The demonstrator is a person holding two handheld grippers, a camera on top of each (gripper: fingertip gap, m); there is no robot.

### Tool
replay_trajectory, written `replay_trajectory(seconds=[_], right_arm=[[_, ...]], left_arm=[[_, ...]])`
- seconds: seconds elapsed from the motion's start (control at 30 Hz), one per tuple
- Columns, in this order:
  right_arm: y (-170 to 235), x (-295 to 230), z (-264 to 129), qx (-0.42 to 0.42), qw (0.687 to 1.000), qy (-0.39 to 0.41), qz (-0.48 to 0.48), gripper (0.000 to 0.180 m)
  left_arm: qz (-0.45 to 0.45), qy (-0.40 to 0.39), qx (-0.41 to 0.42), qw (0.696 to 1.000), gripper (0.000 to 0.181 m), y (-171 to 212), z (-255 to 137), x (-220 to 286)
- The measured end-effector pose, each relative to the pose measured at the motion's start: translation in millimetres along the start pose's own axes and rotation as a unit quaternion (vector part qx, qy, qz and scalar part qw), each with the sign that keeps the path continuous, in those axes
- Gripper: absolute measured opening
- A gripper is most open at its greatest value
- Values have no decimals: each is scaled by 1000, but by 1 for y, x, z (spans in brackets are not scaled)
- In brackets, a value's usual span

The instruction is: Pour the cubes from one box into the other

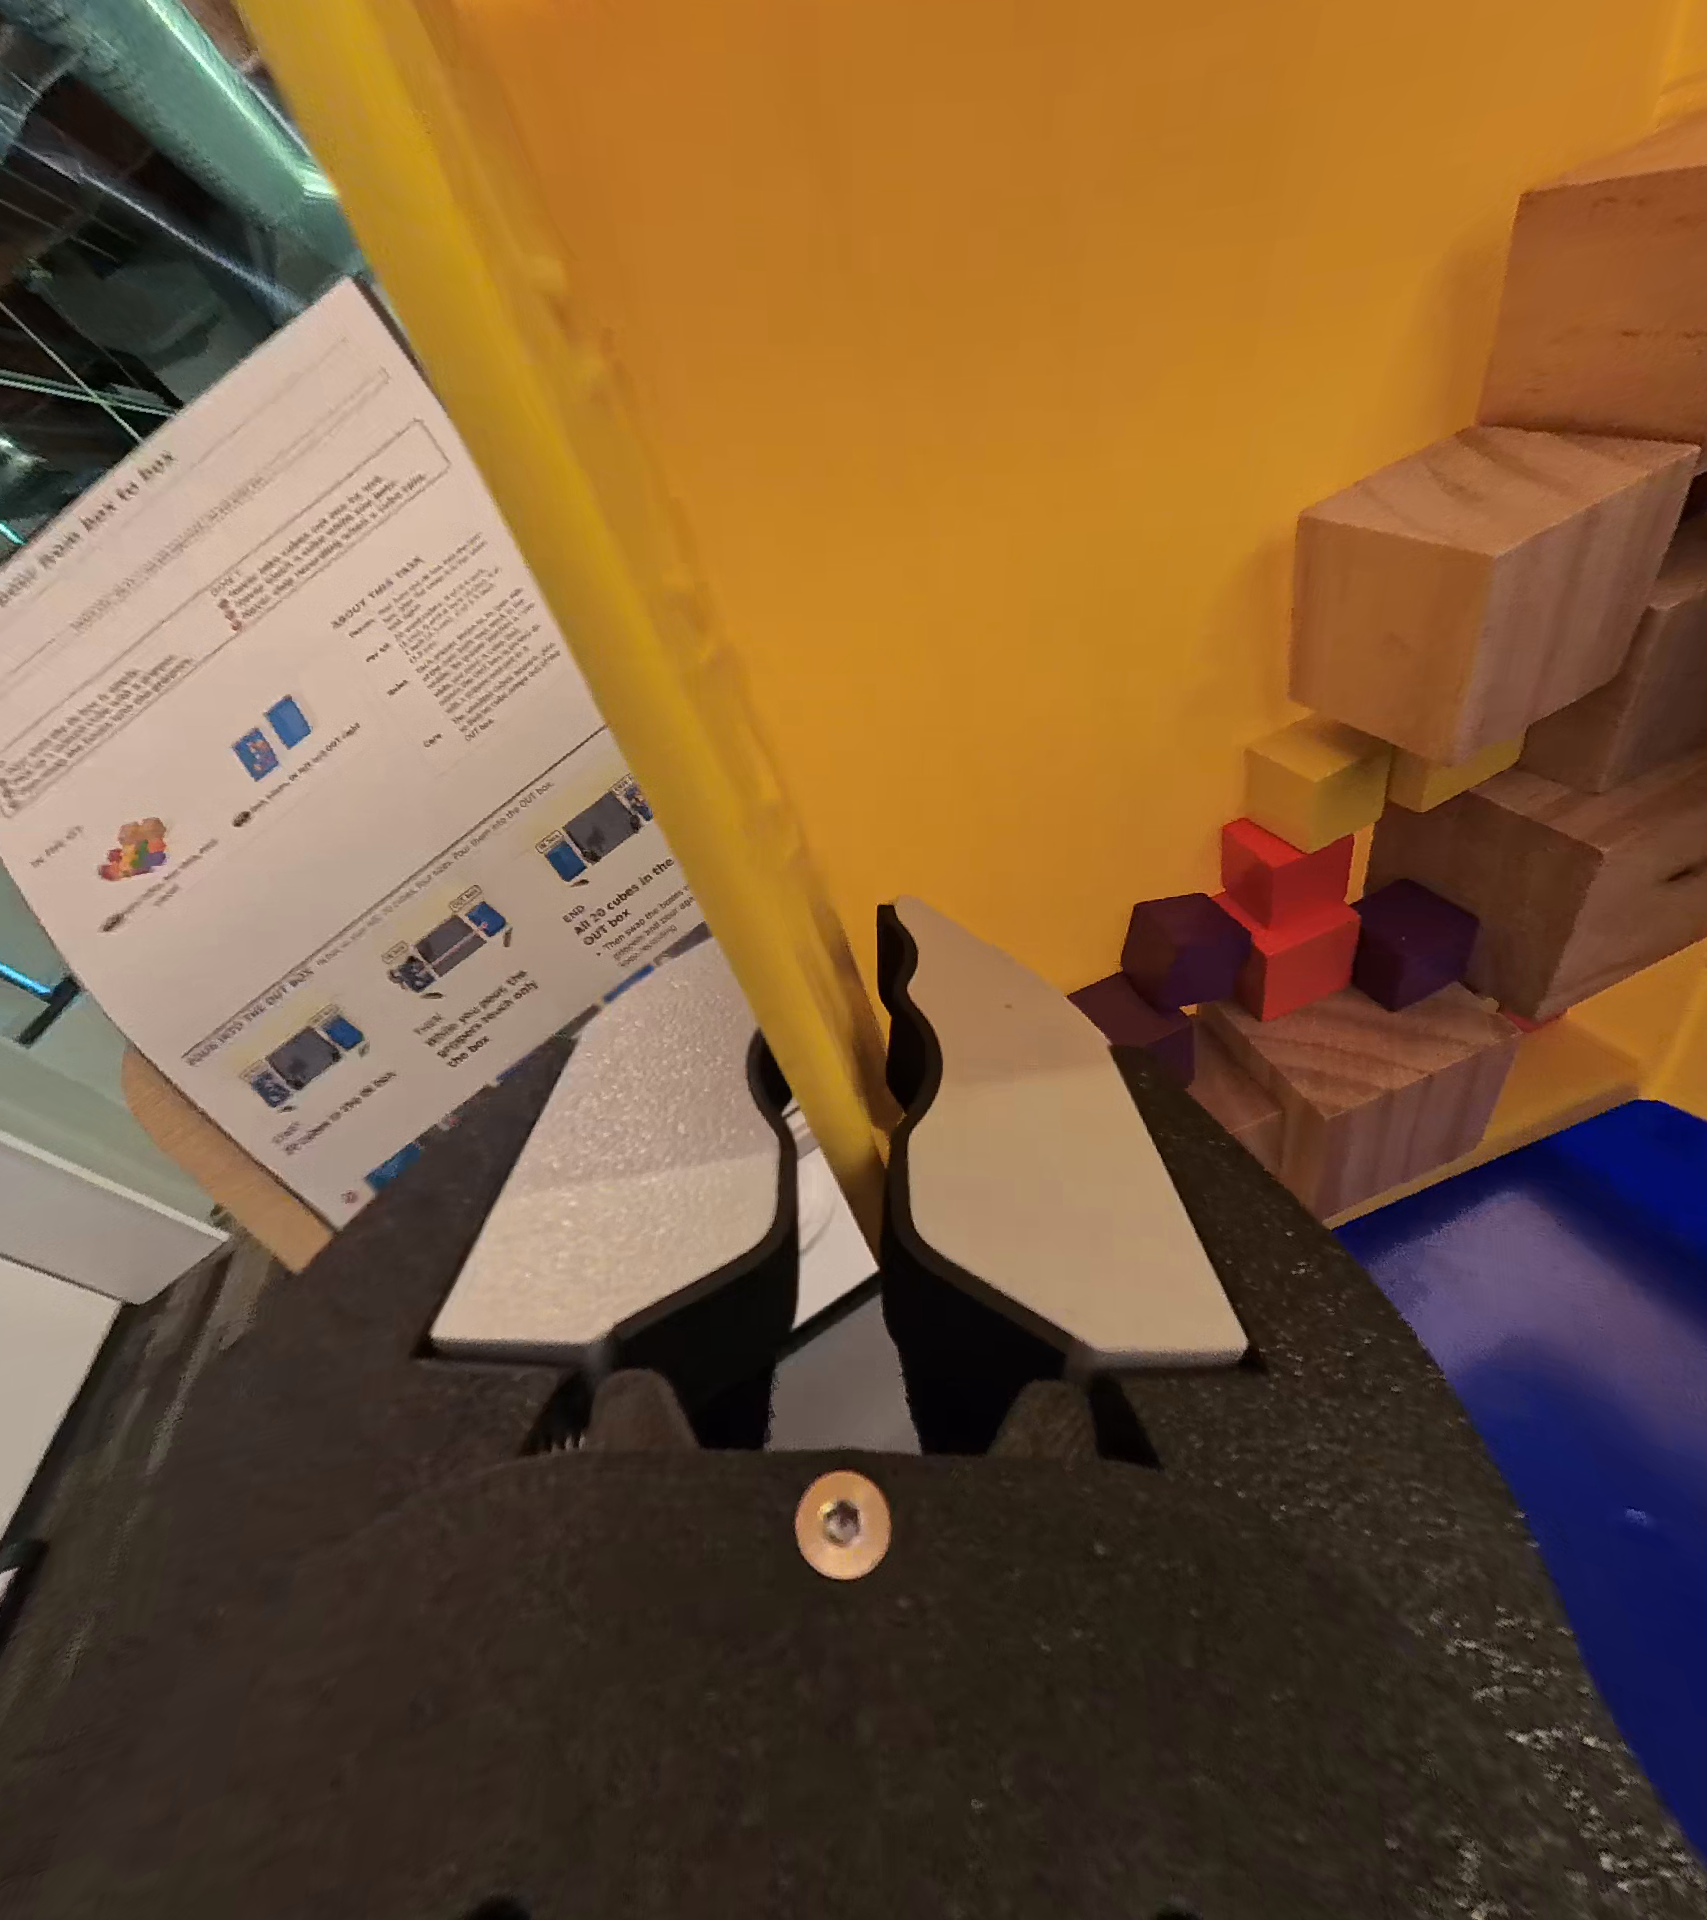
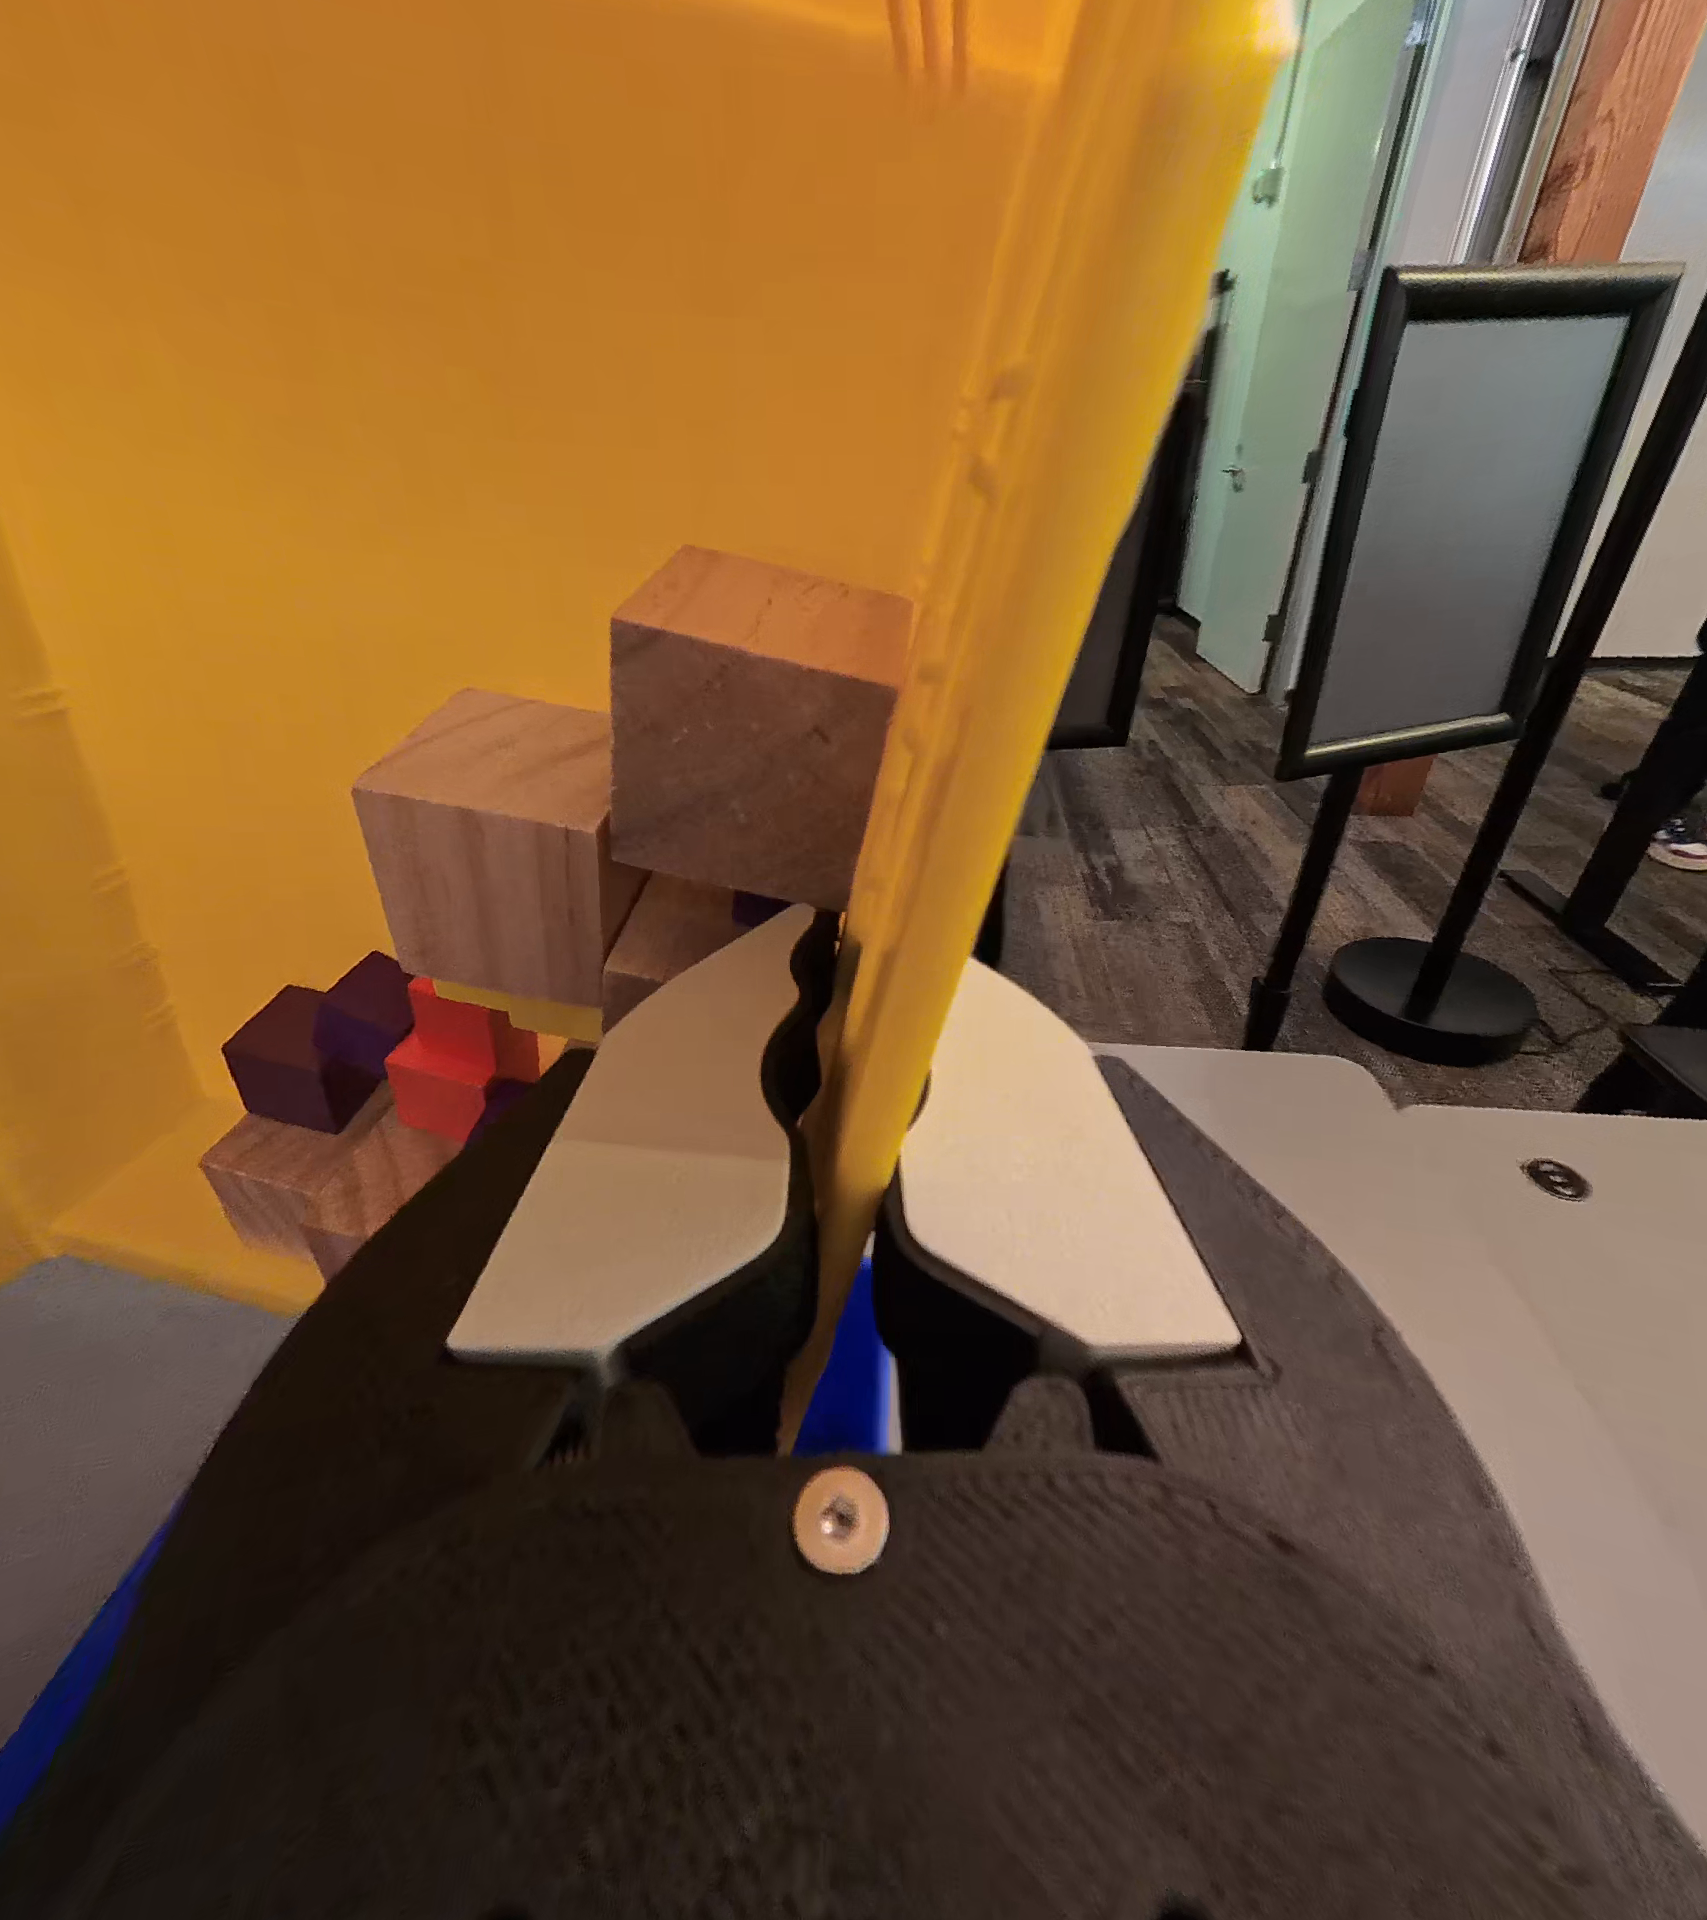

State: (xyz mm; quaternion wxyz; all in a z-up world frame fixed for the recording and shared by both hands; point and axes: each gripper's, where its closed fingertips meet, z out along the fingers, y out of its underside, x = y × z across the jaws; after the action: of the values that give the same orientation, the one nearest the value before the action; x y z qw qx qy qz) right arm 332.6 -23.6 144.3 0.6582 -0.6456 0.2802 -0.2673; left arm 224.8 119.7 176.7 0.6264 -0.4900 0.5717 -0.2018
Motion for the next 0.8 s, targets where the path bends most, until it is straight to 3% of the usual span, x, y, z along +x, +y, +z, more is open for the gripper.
replay_trajectory(seconds=[0.53,0.8], right_arm=[[28,-6,17,-79,997,3,-8,4],[35,1,22,-79,997,-1,6,4]], left_arm=[[-2,10,-60,998,10,24,23,-3],[3,26,-56,998,11,24,30,4]])
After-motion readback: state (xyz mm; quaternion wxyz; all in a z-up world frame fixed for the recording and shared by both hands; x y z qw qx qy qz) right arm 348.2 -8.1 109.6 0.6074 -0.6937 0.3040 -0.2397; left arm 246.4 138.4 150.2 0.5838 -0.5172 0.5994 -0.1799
